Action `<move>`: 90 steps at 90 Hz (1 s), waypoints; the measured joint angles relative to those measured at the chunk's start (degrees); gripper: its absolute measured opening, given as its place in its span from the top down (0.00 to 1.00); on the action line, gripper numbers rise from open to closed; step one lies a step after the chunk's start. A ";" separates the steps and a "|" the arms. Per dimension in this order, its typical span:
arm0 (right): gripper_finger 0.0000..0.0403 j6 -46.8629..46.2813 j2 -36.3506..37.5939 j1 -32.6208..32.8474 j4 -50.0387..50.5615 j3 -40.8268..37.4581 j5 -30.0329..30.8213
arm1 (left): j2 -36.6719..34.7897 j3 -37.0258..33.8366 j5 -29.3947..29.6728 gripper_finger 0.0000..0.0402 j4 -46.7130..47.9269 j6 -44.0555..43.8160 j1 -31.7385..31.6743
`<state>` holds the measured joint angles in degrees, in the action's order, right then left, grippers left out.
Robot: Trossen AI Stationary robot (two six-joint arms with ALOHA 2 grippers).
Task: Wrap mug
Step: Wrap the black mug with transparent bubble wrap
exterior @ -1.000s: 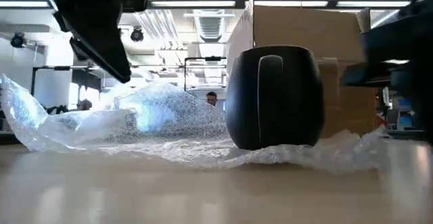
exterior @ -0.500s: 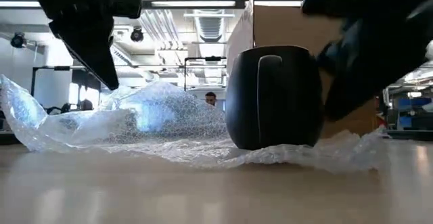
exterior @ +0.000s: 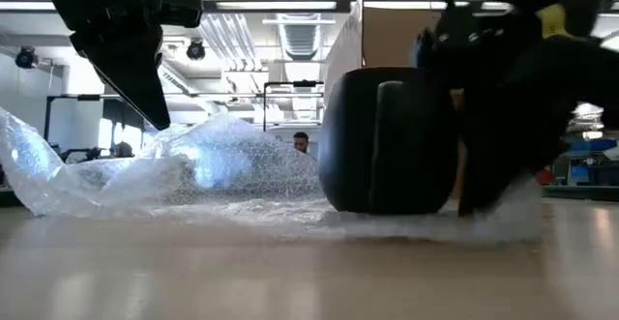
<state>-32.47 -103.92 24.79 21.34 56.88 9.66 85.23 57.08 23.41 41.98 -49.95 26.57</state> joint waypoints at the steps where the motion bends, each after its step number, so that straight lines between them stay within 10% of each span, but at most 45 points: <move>1: 0.99 0.01 -0.10 -0.13 0.02 0.04 -0.31 | 0.00 0.00 0.02 0.81 0.00 0.00 0.00; 90: 0.99 3.19 2.80 3.78 19.11 1.75 -10.74 | 0.00 0.09 -1.96 0.81 -0.46 3.91 -0.02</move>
<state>-29.29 -101.12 28.57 40.45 58.63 -1.08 85.23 57.17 21.45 41.52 -46.05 26.55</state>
